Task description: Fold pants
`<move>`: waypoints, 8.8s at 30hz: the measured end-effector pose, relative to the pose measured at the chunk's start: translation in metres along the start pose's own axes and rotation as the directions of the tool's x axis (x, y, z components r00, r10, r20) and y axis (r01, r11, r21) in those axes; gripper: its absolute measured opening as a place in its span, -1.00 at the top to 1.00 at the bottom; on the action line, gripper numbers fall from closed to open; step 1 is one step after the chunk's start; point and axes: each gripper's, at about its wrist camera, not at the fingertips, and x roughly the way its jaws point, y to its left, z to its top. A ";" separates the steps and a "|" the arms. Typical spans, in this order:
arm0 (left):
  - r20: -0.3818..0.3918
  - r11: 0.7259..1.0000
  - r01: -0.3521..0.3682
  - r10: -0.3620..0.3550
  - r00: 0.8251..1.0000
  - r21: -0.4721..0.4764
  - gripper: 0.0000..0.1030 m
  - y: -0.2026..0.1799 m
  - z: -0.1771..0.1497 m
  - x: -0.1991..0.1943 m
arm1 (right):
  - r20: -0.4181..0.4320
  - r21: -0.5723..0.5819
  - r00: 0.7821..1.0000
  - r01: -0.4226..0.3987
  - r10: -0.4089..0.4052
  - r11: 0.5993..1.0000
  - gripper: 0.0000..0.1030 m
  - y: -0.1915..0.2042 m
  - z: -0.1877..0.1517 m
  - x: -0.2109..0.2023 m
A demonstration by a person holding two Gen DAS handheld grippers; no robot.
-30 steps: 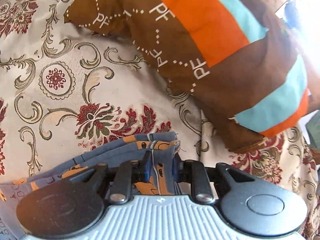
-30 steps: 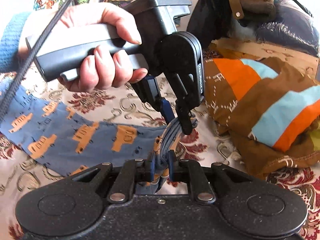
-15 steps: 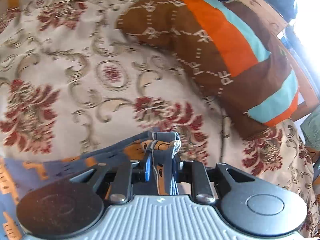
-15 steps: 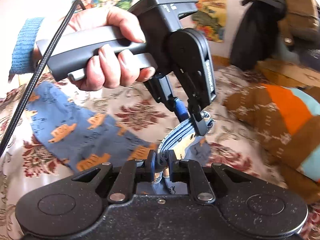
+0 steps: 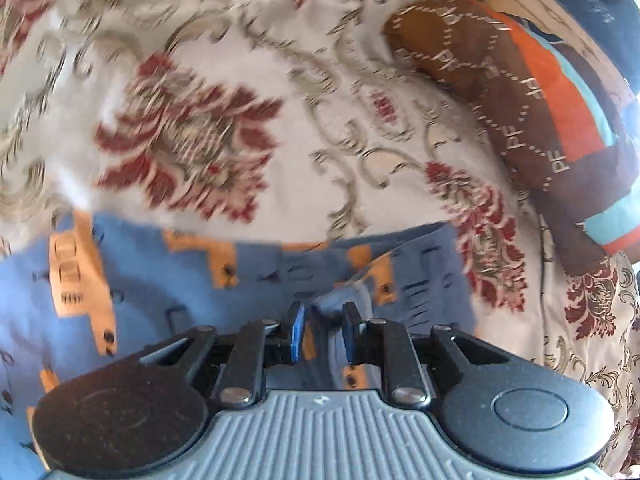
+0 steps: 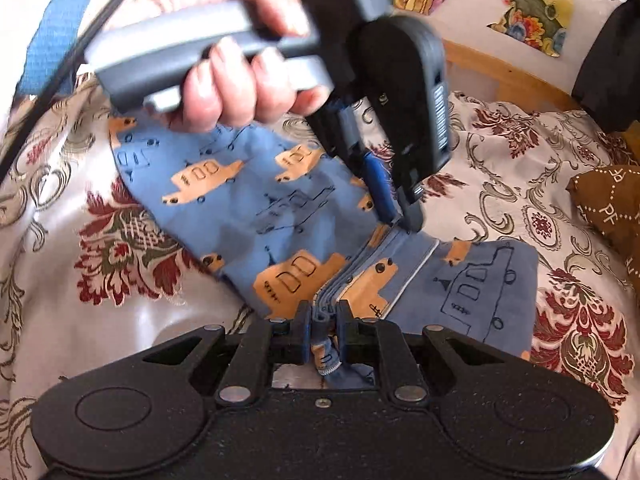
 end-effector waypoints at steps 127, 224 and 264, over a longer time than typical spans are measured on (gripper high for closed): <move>0.265 0.940 -0.302 0.335 0.904 -0.158 -0.36 0.109 -0.086 -0.111 | 0.205 -0.129 0.977 -0.036 0.062 0.991 -0.88 0.047 0.037 -0.004; 0.592 0.779 -0.617 0.448 0.670 0.109 0.60 -0.102 -0.128 -0.050 | 0.201 0.523 0.874 -0.477 0.442 0.706 -0.99 -0.173 0.054 0.026; 0.500 0.892 -0.424 0.299 0.813 0.157 -0.73 -0.105 -0.151 -0.041 | -0.003 0.532 0.986 -0.140 0.168 0.835 -0.82 -0.174 -0.011 0.007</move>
